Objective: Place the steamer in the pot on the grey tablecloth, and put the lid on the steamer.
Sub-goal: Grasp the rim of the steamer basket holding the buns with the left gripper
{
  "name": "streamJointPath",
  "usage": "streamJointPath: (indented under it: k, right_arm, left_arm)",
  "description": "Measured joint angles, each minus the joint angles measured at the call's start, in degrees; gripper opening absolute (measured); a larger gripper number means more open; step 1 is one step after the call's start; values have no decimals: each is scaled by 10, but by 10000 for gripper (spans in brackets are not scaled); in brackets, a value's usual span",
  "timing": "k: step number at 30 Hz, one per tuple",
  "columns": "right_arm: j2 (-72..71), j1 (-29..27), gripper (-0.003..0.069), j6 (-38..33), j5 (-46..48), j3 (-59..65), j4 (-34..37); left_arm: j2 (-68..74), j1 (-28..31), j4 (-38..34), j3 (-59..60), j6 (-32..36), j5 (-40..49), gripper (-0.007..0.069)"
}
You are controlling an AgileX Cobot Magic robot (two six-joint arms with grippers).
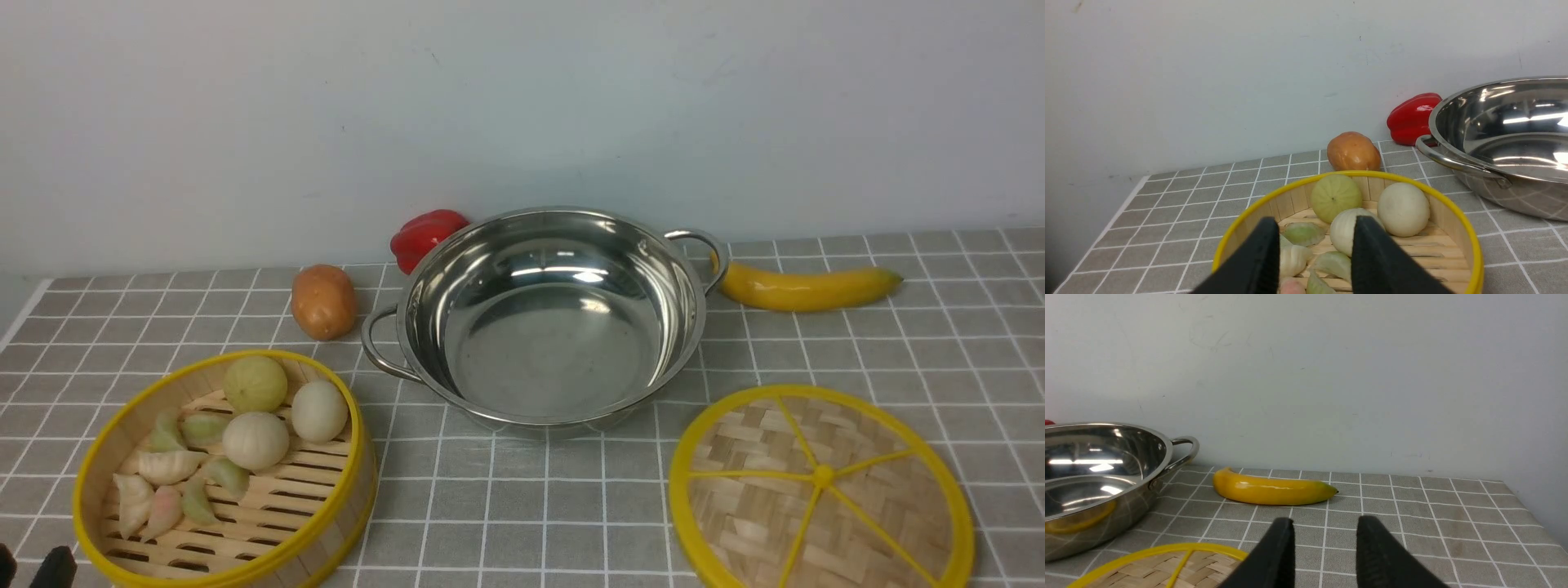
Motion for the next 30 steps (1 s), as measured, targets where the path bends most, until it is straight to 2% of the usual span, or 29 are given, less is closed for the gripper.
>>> streamJointPath:
  k: [22, 24, 26, 30]
  right_arm:
    - [0, 0, 240, 0, 0, 0, 4]
    - [0, 0, 240, 17, -5, 0, 30]
    - [0, 0, 240, 44, -16, 0, 71]
    - [0, 0, 240, 138, -40, 0, 212]
  left_arm:
    - [0, 0, 1, 0, 2, 0, 243]
    - [0, 0, -5, 0, -4, -1, 243]
    - [0, 0, -41, 0, -31, -3, 243]
    - [0, 0, -189, 0, -143, -5, 243]
